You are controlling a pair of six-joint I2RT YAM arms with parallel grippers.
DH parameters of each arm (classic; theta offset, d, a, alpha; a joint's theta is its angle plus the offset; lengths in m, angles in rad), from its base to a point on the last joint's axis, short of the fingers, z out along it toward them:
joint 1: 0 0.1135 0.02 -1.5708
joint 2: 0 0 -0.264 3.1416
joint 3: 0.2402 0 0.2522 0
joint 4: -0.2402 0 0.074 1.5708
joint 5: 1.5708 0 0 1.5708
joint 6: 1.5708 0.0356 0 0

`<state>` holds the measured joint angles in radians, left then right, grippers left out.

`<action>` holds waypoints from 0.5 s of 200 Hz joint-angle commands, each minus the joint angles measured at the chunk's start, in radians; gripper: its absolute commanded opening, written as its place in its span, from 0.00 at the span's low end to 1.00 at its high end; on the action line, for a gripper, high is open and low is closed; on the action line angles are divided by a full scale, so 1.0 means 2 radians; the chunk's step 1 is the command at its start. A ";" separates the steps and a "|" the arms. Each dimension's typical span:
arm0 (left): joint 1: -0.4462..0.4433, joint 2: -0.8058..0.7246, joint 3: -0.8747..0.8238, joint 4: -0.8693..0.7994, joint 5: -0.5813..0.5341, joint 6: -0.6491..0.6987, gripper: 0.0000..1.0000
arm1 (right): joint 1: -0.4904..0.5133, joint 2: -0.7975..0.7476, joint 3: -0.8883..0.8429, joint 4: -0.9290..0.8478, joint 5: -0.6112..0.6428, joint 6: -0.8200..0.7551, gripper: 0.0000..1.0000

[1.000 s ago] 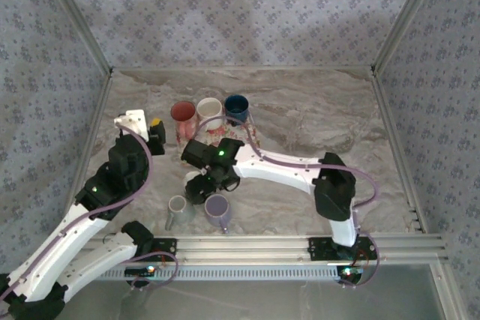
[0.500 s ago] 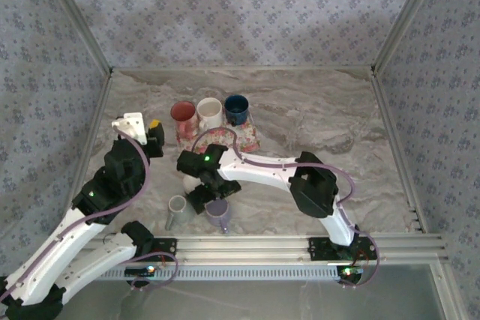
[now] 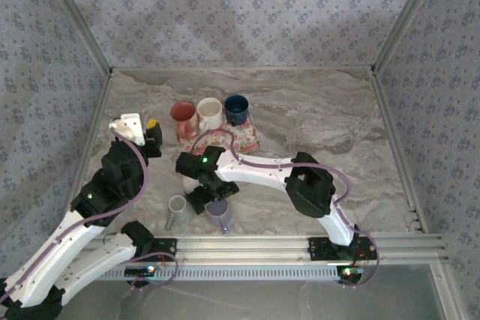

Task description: Turn the mug right side up

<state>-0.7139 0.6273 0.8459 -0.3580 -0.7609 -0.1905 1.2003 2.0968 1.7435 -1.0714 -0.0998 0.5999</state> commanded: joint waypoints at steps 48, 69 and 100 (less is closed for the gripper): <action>-0.002 -0.002 -0.005 0.017 -0.013 0.011 0.50 | 0.017 -0.028 0.016 -0.033 0.068 -0.007 0.98; -0.002 -0.001 -0.004 0.017 -0.012 0.012 0.50 | 0.028 -0.030 0.012 -0.032 0.086 -0.007 1.00; -0.002 0.001 -0.005 0.017 -0.013 0.012 0.50 | 0.043 -0.030 -0.013 -0.018 0.098 0.002 1.00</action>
<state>-0.7139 0.6300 0.8421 -0.3542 -0.7643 -0.1829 1.2598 2.0659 1.7447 -1.0916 0.0444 0.5911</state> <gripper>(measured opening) 0.506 0.998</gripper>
